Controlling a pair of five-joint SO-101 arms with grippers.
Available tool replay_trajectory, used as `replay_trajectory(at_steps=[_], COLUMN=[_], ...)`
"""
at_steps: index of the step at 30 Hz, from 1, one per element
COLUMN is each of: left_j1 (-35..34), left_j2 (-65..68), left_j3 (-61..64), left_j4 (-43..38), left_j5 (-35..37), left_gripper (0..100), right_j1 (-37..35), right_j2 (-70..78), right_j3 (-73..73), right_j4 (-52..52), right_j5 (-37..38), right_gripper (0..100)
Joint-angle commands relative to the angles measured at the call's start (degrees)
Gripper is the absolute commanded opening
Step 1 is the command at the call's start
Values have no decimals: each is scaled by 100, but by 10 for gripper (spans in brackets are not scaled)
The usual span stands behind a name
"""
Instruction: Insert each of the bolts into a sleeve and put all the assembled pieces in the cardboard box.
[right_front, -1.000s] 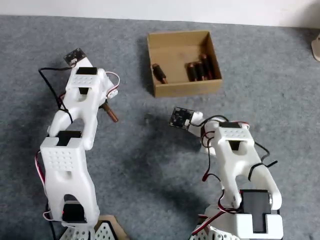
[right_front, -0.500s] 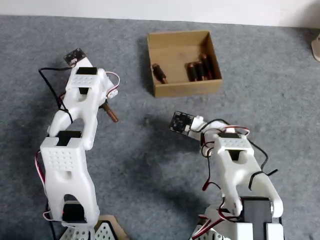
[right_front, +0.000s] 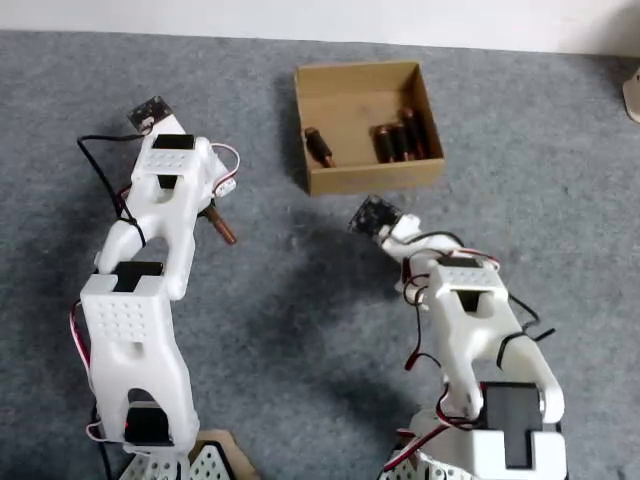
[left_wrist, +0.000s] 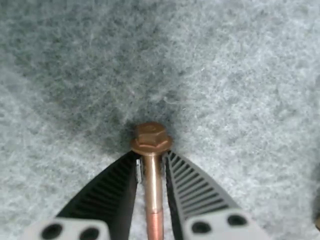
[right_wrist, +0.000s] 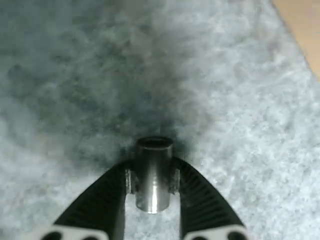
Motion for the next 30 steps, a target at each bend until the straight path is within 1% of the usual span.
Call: replay_trajectory(at_steps=[1,6,10,15,21,26,30], left_j1=[268,268,242,277,277,259,277], left_j2=[-215,-233,-488,-857,-1332,-1552,-1736], left_j3=[-22,-75,-13,251,418,418,426], left_j4=[18,18,18,9,-9,9,26], left_j5=[-9,-9,-9,-18,-9,-9,-9], left_gripper=[6,6,6,6,6,6,6], right_j1=[13,22,22,22,-31,-198,-268], right_j2=[-92,-92,-92,-110,-1086,-1930,-2404], right_j3=[-585,-1121,-1508,-1613,-1596,-1560,-1552], right_j4=[-92,-92,-92,-92,-84,673,1086], right_j5=[-633,-1327,-1653,-2040,-2497,-2558,-2919], right_gripper=[5,5,5,5,5,5,5])
